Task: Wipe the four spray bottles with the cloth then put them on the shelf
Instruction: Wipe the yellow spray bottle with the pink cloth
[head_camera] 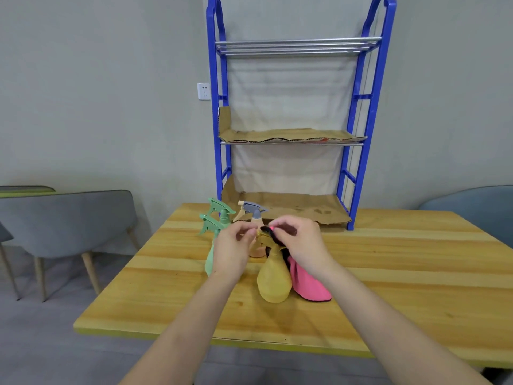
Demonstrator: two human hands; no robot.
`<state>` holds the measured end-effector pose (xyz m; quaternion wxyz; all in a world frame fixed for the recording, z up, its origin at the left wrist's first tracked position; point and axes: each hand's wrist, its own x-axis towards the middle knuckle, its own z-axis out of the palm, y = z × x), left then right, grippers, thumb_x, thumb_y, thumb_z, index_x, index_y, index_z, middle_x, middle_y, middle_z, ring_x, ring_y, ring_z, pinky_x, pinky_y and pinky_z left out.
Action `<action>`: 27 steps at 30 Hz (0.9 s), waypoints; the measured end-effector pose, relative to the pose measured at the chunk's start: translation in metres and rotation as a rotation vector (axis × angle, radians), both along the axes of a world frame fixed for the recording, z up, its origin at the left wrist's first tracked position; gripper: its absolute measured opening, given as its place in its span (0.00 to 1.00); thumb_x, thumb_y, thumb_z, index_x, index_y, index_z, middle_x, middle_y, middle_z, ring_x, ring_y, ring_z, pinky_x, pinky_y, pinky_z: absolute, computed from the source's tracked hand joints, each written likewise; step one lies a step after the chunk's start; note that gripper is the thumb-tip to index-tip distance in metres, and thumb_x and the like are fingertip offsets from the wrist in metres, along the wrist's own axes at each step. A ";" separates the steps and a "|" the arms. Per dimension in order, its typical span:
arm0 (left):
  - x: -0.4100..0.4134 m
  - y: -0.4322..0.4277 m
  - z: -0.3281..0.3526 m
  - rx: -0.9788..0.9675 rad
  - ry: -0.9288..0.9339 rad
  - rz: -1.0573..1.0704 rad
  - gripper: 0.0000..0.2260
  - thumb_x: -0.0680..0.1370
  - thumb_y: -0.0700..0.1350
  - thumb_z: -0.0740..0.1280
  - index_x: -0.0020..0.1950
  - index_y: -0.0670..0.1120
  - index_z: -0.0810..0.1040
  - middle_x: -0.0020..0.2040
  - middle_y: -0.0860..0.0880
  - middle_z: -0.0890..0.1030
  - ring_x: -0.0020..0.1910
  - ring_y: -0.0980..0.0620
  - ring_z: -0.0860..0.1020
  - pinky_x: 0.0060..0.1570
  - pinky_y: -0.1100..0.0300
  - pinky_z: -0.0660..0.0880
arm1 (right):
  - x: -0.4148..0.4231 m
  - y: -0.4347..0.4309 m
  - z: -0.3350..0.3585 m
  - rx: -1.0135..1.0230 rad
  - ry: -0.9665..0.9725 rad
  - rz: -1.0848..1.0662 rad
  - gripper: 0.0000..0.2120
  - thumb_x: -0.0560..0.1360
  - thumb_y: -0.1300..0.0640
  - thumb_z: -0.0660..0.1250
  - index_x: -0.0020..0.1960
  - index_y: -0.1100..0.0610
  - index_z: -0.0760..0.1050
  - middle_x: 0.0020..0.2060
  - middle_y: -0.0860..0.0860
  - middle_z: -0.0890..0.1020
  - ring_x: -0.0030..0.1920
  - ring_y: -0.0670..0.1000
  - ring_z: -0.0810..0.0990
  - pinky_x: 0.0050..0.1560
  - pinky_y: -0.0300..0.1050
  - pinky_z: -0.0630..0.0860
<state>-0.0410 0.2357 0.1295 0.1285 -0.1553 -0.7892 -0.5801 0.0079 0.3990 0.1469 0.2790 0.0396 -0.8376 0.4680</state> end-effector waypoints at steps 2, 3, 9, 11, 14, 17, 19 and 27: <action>0.000 -0.003 -0.002 0.036 -0.014 -0.032 0.07 0.81 0.40 0.70 0.48 0.51 0.85 0.41 0.56 0.84 0.37 0.65 0.79 0.38 0.73 0.72 | -0.003 0.001 -0.010 0.192 0.033 -0.041 0.10 0.77 0.63 0.71 0.50 0.49 0.88 0.45 0.43 0.87 0.46 0.43 0.84 0.52 0.44 0.80; 0.000 -0.004 -0.003 0.050 -0.022 -0.046 0.07 0.81 0.40 0.70 0.48 0.51 0.85 0.41 0.56 0.84 0.37 0.65 0.79 0.39 0.73 0.72 | -0.003 0.002 -0.013 0.268 0.053 -0.056 0.10 0.78 0.62 0.71 0.52 0.50 0.88 0.46 0.43 0.87 0.47 0.43 0.84 0.52 0.43 0.79; 0.000 -0.007 -0.006 0.112 -0.037 -0.102 0.08 0.81 0.39 0.71 0.49 0.53 0.85 0.43 0.56 0.86 0.40 0.64 0.81 0.44 0.70 0.75 | -0.003 0.000 -0.015 0.337 0.129 0.019 0.09 0.77 0.57 0.74 0.57 0.51 0.87 0.49 0.45 0.86 0.50 0.43 0.83 0.53 0.36 0.77; 0.001 -0.007 -0.007 0.092 -0.029 -0.100 0.08 0.81 0.40 0.70 0.50 0.53 0.85 0.44 0.57 0.86 0.41 0.65 0.80 0.44 0.71 0.74 | -0.008 -0.001 -0.017 0.363 0.149 0.024 0.08 0.76 0.59 0.75 0.55 0.54 0.87 0.49 0.46 0.86 0.49 0.43 0.83 0.53 0.38 0.78; 0.001 -0.009 -0.008 0.073 -0.030 -0.103 0.07 0.81 0.41 0.71 0.53 0.51 0.87 0.46 0.56 0.86 0.43 0.63 0.81 0.46 0.71 0.74 | -0.009 0.007 -0.018 0.386 0.139 0.037 0.08 0.76 0.61 0.75 0.55 0.56 0.87 0.49 0.47 0.85 0.48 0.44 0.83 0.53 0.35 0.77; -0.002 -0.009 -0.007 0.018 -0.027 -0.080 0.06 0.81 0.42 0.71 0.54 0.51 0.86 0.48 0.57 0.86 0.45 0.62 0.81 0.47 0.68 0.75 | -0.002 0.025 -0.022 0.416 0.094 0.014 0.06 0.77 0.62 0.74 0.53 0.58 0.87 0.47 0.48 0.84 0.47 0.44 0.81 0.52 0.36 0.76; -0.001 -0.009 -0.006 -0.006 -0.029 -0.078 0.07 0.82 0.42 0.70 0.52 0.54 0.86 0.46 0.60 0.85 0.43 0.67 0.80 0.44 0.72 0.73 | 0.004 0.036 -0.027 0.435 0.060 0.002 0.04 0.77 0.61 0.74 0.50 0.58 0.87 0.45 0.48 0.82 0.45 0.45 0.80 0.48 0.39 0.76; -0.001 -0.006 -0.006 -0.073 -0.010 -0.047 0.10 0.81 0.44 0.71 0.51 0.61 0.86 0.43 0.58 0.85 0.45 0.54 0.82 0.48 0.61 0.78 | -0.009 0.008 -0.010 0.506 0.148 0.067 0.05 0.77 0.60 0.75 0.52 0.58 0.87 0.45 0.48 0.83 0.44 0.44 0.79 0.49 0.32 0.74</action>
